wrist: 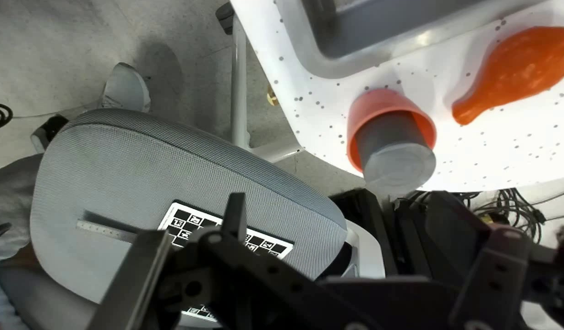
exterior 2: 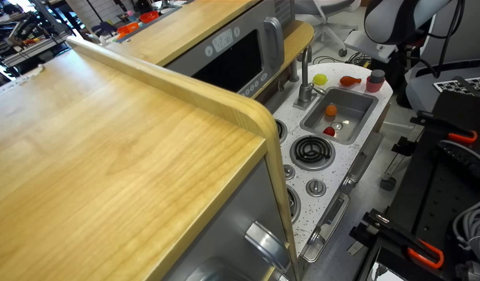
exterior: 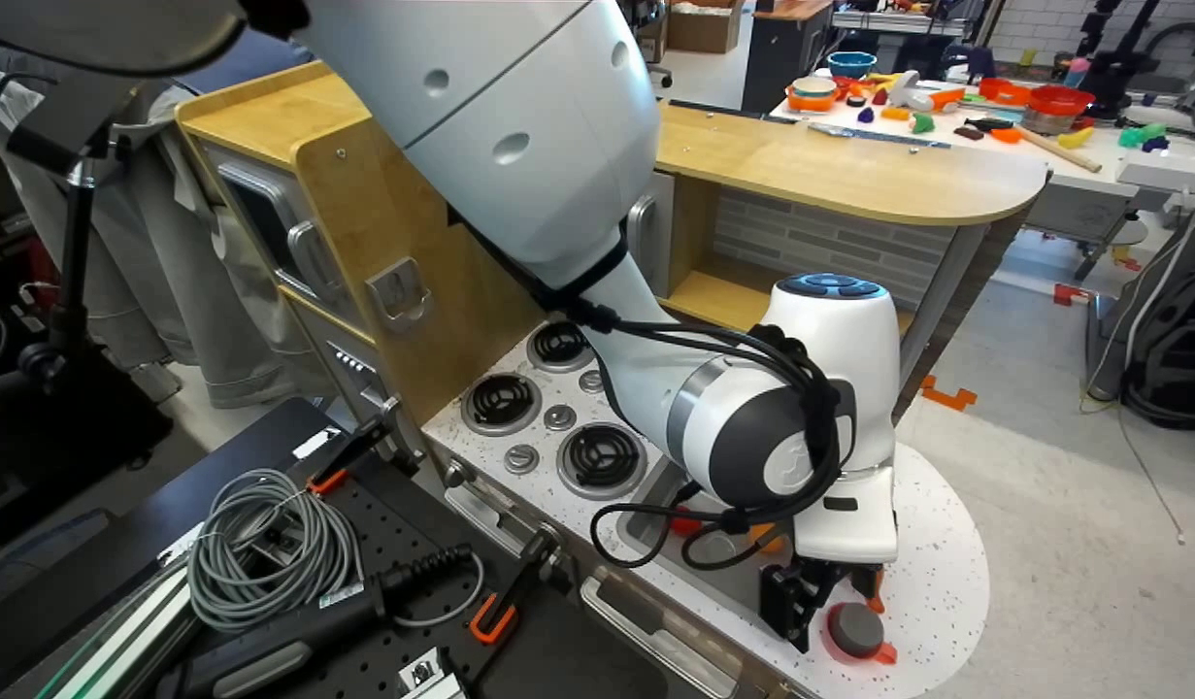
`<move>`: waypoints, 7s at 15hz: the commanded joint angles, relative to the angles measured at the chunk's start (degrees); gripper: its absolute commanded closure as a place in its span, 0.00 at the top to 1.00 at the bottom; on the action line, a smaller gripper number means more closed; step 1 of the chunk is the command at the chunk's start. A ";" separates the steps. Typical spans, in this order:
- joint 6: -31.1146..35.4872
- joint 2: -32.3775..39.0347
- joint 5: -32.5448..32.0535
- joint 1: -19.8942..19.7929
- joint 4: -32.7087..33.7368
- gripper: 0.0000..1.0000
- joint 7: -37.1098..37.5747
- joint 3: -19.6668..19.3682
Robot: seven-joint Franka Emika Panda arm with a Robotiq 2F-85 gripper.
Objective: Remove the grey object from the orange cup on the right side of the countertop
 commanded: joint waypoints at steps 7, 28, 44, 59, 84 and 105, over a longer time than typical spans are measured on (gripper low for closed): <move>-1.69 7.29 1.60 -0.55 9.94 1.00 11.89 -2.44; -9.16 14.84 1.95 -6.10 20.73 1.00 11.89 2.50; -6.64 9.48 1.80 -4.72 16.59 0.21 9.62 3.91; -11.87 -0.04 1.37 -4.93 11.09 0.21 7.86 5.26; -6.76 10.15 -4.93 0.89 7.81 0.21 16.20 -4.26; -2.11 16.59 -3.68 2.32 14.41 0.91 15.80 -4.04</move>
